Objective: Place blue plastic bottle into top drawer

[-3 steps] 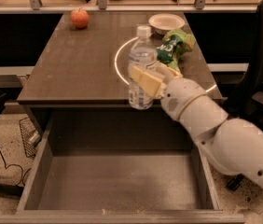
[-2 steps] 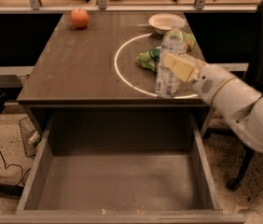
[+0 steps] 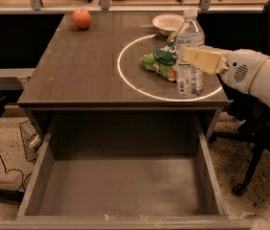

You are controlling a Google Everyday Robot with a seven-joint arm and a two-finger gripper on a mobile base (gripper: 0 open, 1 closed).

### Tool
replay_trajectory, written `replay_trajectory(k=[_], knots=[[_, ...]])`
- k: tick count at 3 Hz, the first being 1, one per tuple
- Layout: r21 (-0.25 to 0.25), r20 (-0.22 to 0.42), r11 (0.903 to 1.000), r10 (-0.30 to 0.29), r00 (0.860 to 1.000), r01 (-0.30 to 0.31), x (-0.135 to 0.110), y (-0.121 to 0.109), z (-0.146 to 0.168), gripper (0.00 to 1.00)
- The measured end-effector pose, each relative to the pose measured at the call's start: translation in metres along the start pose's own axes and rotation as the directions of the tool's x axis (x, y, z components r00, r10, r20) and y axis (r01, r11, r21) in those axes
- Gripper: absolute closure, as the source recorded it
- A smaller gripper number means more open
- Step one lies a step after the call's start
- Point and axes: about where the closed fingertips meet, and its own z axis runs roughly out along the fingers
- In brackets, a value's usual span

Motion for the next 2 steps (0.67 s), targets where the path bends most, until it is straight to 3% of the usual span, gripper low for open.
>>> replay_trajectory(k=[1,2], knots=[[-0.075,-0.065,0.9972,-0.006,0.998,0.002,0.0145,0.0199,-0.0012,1.00],[-0.075,-0.065,0.9971,-0.006,0.998,0.002,0.0146,0.0199,-0.0013,1.00]])
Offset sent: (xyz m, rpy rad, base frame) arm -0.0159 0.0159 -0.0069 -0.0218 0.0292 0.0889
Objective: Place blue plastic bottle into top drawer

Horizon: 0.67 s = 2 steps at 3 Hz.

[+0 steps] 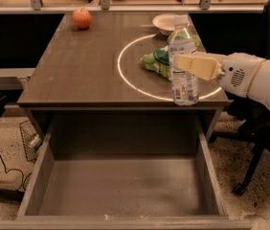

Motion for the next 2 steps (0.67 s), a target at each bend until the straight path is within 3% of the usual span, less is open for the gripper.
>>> replay_trajectory(k=[1,2], knots=[[-0.048,0.010,0.9985,-0.025,1.000,0.025,0.024,0.015,-0.006,1.00],[-0.133,-0.005,0.9873,-0.088,0.996,0.087,0.067,0.048,-0.023,1.00]])
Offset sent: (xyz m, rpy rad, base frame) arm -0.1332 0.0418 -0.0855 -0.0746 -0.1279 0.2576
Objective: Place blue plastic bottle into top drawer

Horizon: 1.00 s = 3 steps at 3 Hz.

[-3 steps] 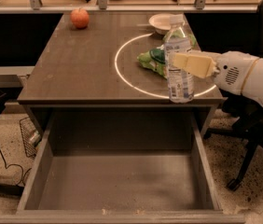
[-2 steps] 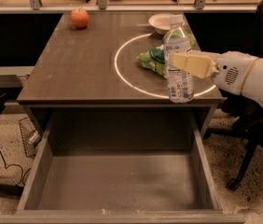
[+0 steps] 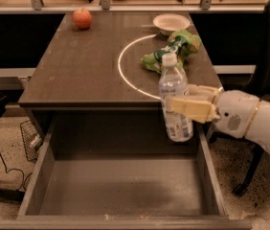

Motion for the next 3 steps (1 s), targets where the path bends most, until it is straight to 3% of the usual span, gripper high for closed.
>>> replay_trajectory(k=[1,2,3], knots=[[-0.107,-0.023,0.9928,-0.058,0.998,0.055,0.041,0.032,0.000,1.00],[-0.215,-0.074,0.9724,-0.108,0.991,0.090,0.084,0.053,0.016,1.00],[-0.292,-0.103,0.9515,-0.130,0.986,0.095,0.120,0.068,0.043,1.00]])
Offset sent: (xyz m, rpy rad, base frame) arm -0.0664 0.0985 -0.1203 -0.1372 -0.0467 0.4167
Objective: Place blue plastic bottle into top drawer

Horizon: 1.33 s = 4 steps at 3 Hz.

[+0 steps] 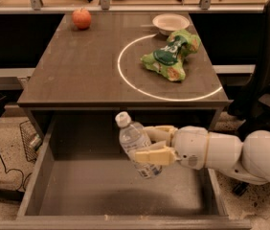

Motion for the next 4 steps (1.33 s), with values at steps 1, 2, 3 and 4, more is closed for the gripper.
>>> replay_trajectory(k=[1,2,3,4], knots=[[-0.026,-0.001,0.9995,0.016,1.000,-0.016,0.025,0.002,0.035,1.00],[-0.006,0.008,0.9995,0.031,0.999,-0.031,0.039,-0.001,0.069,1.00],[0.006,0.019,0.9995,0.030,0.999,-0.030,0.040,-0.003,0.102,1.00],[-0.039,0.039,0.9985,0.041,0.998,-0.040,0.042,0.003,0.141,1.00]])
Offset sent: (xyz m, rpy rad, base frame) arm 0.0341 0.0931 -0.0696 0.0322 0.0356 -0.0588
